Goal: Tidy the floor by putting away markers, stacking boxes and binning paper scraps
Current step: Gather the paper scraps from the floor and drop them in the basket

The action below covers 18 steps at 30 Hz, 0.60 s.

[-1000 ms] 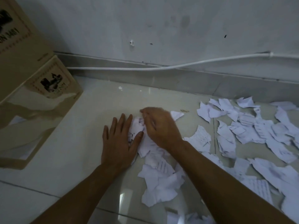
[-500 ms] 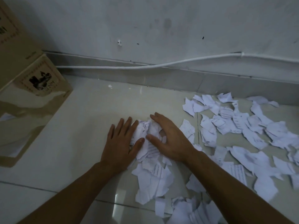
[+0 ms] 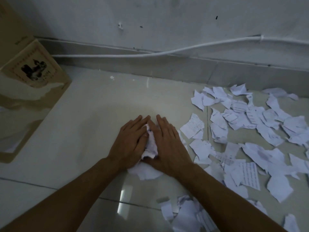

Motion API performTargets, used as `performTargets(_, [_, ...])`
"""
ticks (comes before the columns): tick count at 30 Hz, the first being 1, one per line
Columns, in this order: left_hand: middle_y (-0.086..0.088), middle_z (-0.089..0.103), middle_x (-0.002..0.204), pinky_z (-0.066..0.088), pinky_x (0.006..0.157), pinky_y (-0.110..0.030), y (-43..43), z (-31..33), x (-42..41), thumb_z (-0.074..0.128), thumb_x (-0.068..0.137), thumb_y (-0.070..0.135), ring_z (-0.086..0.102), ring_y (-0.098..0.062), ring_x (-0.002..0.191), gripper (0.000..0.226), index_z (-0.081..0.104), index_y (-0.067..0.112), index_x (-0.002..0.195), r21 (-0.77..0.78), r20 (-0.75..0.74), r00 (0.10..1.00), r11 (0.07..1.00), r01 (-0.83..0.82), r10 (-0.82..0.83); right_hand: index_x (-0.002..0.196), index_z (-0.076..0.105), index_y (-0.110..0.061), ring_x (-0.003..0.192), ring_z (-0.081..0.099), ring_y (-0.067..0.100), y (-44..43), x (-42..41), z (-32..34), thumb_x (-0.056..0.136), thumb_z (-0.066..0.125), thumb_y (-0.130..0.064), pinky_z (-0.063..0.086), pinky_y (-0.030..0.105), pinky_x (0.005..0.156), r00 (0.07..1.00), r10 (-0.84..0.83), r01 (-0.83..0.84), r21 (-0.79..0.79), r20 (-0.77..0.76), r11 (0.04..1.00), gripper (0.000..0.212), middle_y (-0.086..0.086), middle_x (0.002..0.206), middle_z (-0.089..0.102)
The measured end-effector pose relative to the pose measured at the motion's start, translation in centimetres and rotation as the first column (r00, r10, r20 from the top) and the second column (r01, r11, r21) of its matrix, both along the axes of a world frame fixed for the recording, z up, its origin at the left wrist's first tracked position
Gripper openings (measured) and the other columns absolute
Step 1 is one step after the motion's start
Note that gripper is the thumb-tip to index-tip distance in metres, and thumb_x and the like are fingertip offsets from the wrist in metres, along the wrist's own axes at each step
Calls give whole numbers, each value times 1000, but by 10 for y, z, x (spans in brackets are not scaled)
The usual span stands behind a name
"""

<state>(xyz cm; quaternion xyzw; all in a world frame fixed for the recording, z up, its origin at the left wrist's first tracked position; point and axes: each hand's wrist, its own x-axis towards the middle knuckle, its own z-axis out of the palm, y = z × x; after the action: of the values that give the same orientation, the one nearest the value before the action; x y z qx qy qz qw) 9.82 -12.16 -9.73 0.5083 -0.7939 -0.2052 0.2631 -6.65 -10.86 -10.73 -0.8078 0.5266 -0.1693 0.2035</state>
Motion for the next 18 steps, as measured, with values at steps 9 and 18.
performTargets(9, [-28, 60, 127, 40, 105, -59, 0, -9, -3, 43, 92, 57, 57, -43, 119, 77, 59, -12, 122, 65, -12, 1000, 998, -21, 22, 156, 6, -15, 152, 2, 22, -26, -23, 15, 84, 57, -59, -6, 42, 123, 971, 237, -236, 33, -30, 971, 98, 11, 164, 7])
performTargets(18, [-15, 52, 143, 33, 114, -48, -2, -16, 1, 55, 92, 28, 44, -31, 136, 49, 55, 4, 135, -2, 59, 998, 1000, -9, 9, 153, -12, -26, 150, -20, 27, 14, -23, 24, 61, 62, -85, -7, 55, 120, 978, 150, -142, 61, -148, 988, 132, 9, 163, -19])
